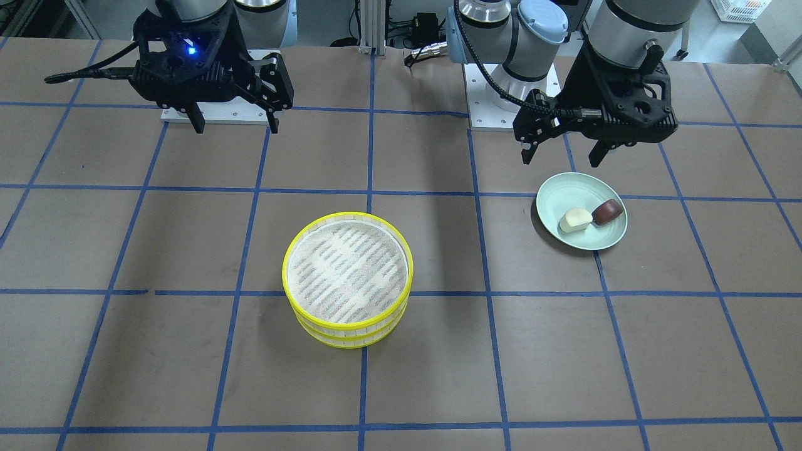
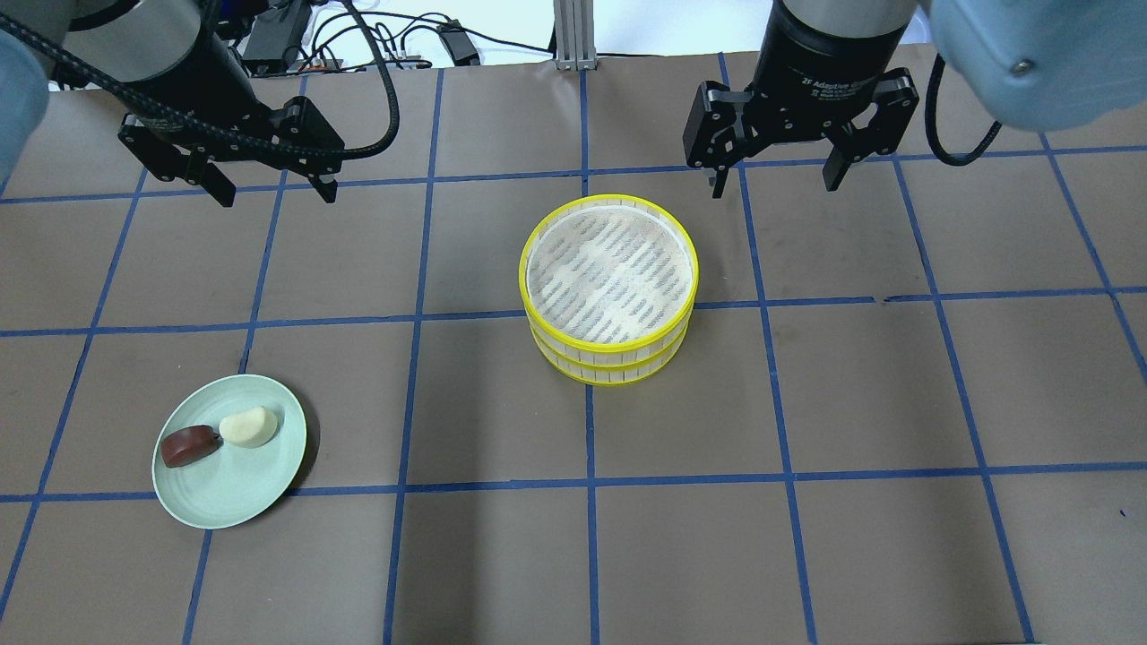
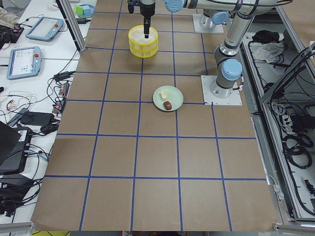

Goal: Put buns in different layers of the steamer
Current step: 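Move both grippers forward toward the steamer and the green plate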

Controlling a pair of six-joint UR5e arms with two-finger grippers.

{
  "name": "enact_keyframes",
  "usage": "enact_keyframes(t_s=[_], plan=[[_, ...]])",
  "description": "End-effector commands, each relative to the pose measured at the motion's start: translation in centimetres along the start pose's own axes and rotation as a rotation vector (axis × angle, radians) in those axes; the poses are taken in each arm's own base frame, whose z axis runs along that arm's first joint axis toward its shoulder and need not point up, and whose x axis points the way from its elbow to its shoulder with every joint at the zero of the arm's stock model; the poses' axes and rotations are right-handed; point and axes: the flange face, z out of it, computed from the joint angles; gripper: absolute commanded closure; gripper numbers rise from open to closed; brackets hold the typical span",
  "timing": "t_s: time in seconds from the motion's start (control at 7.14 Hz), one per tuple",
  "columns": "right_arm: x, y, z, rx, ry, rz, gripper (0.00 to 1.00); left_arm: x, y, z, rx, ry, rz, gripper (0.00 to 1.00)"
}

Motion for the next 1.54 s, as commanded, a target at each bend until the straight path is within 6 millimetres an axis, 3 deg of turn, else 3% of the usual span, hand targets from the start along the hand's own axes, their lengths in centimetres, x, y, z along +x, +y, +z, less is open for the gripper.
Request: enact_keyframes(t_s=[0.0, 0.42, 0.98, 1.4], plan=[[-0.1, 0.0, -0.1, 0.006, -0.005, 0.001, 0.00, 0.0, 0.0, 0.0, 0.000, 0.000, 0.001, 0.00], [-0.1, 0.2, -0.1, 0.008, -0.002, -0.013, 0.00, 0.1, 0.0, 0.1, -0.002, 0.002, 0.002, 0.00], [-0.1, 0.2, 1.5, -0.010, -0.001, -0.011, 0.00, -0.3, 0.3, -0.2, -0.004, -0.022, -0.002, 0.00], [0.2, 0.5, 0.4, 0.027, -0.009, -0.008, 0.00, -0.4, 0.2, 0.5, -0.020, -0.021, 0.007, 0.00]])
